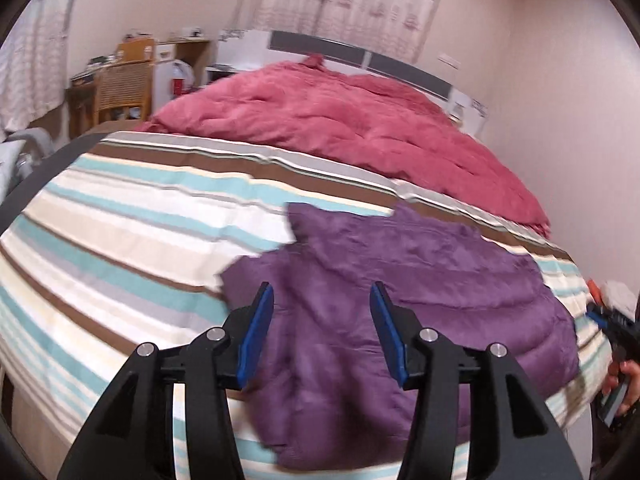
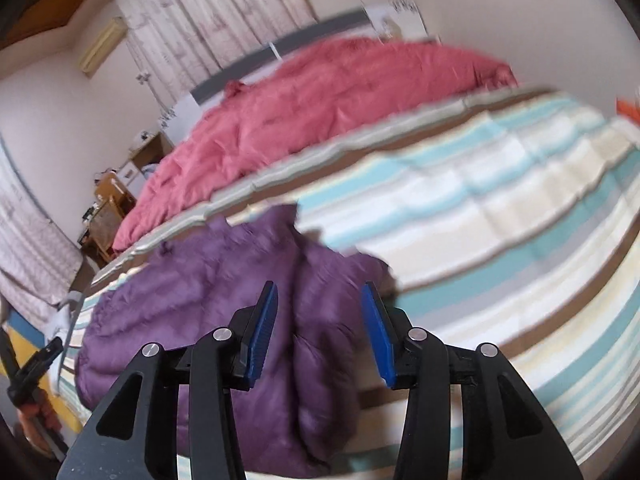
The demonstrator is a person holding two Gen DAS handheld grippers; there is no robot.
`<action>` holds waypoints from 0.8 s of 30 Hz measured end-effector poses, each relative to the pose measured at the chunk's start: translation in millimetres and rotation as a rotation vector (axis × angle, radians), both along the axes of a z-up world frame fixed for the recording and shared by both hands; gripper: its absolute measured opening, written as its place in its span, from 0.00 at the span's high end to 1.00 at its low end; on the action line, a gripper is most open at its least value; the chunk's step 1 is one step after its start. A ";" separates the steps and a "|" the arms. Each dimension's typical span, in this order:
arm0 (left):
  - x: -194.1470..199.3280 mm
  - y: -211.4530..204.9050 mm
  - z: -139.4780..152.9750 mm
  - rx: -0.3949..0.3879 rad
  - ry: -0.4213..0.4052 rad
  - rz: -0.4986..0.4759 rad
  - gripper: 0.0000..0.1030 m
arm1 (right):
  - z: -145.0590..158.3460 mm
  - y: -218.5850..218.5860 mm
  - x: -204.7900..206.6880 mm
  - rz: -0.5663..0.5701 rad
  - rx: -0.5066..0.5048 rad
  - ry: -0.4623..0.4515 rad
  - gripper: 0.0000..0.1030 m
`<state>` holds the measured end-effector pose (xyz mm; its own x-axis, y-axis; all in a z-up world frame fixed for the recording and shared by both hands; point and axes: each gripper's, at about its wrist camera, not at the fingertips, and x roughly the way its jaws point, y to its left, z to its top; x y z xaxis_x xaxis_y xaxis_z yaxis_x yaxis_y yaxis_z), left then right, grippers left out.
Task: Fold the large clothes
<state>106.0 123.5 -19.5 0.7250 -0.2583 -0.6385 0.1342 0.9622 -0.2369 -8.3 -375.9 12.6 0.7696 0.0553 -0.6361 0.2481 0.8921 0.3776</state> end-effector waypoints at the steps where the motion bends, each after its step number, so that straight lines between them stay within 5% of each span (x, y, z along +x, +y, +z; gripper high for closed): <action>1: 0.0 -6.0 0.4 0.007 0.000 -0.008 0.52 | 6.0 6.7 2.1 0.025 -0.002 -0.014 0.58; 8: 12.9 -64.2 -2.2 -0.002 0.030 -0.115 0.51 | 12.9 116.5 33.2 0.275 -0.125 0.000 0.59; 13: 40.3 -108.1 -16.7 0.136 0.085 -0.144 0.51 | -8.6 162.0 78.6 0.327 -0.171 0.055 0.66; 18: 66.8 -133.4 -29.4 0.249 0.124 -0.152 0.51 | -26.2 169.0 119.5 0.313 -0.254 0.117 0.66; 24: 93.1 -138.0 -49.2 0.252 0.152 -0.136 0.42 | -61.1 150.6 143.8 0.260 -0.203 0.170 0.66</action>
